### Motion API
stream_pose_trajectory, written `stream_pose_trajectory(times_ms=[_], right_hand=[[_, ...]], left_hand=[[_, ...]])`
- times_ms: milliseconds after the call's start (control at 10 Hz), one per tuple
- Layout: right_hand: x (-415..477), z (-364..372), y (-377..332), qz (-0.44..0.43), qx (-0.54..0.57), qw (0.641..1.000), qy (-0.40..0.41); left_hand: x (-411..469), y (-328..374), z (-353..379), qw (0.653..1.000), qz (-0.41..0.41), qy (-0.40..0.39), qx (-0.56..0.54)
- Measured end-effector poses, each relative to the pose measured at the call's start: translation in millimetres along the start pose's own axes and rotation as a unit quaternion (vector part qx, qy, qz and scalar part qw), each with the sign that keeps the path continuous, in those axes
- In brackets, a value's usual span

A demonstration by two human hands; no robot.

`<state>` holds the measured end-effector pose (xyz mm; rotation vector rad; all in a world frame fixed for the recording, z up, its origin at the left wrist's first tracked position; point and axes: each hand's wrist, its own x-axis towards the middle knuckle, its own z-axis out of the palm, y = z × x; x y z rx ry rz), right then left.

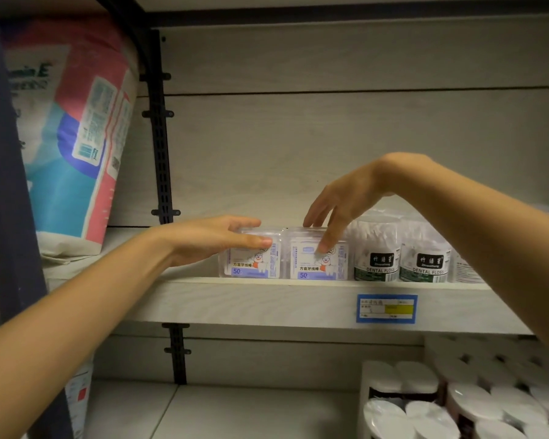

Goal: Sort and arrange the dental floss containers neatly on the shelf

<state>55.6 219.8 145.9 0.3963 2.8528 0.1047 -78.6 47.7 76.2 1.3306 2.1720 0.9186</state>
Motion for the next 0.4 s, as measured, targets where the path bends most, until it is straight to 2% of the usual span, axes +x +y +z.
stream_pose_trajectory(times_ms=[300,400], right_hand=[[-2,1,0,0.004,0.006,1.0,0.001],[-13,5,2,-0.021,0.074,0.996,0.052]], left_hand=[[-1,-2,3,1.0,0.012,0.008,-0.009],[-9,3,5,0.999,0.029,0.032,-0.005]])
